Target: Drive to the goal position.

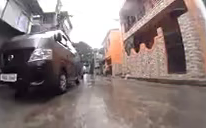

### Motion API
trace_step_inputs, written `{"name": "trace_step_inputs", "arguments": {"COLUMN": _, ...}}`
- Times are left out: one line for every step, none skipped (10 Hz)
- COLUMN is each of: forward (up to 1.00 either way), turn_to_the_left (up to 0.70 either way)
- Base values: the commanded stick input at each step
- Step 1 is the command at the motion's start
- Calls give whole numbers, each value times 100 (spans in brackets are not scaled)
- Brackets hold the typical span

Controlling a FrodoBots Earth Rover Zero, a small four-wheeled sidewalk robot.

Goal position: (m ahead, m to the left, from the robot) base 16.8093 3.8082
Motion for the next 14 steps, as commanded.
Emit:
{"name": "trace_step_inputs", "arguments": {"forward": 99, "turn_to_the_left": 0}}
{"name": "trace_step_inputs", "arguments": {"forward": 99, "turn_to_the_left": 0}}
{"name": "trace_step_inputs", "arguments": {"forward": 99, "turn_to_the_left": 0}}
{"name": "trace_step_inputs", "arguments": {"forward": 99, "turn_to_the_left": 0}}
{"name": "trace_step_inputs", "arguments": {"forward": 99, "turn_to_the_left": 34}}
{"name": "trace_step_inputs", "arguments": {"forward": 99, "turn_to_the_left": 18}}
{"name": "trace_step_inputs", "arguments": {"forward": 99, "turn_to_the_left": 0}}
{"name": "trace_step_inputs", "arguments": {"forward": 99, "turn_to_the_left": 0}}
{"name": "trace_step_inputs", "arguments": {"forward": 99, "turn_to_the_left": 0}}
{"name": "trace_step_inputs", "arguments": {"forward": 99, "turn_to_the_left": 0}}
{"name": "trace_step_inputs", "arguments": {"forward": 99, "turn_to_the_left": 0}}
{"name": "trace_step_inputs", "arguments": {"forward": 99, "turn_to_the_left": 0}}
{"name": "trace_step_inputs", "arguments": {"forward": 99, "turn_to_the_left": 0}}
{"name": "trace_step_inputs", "arguments": {"forward": 99, "turn_to_the_left": 0}}
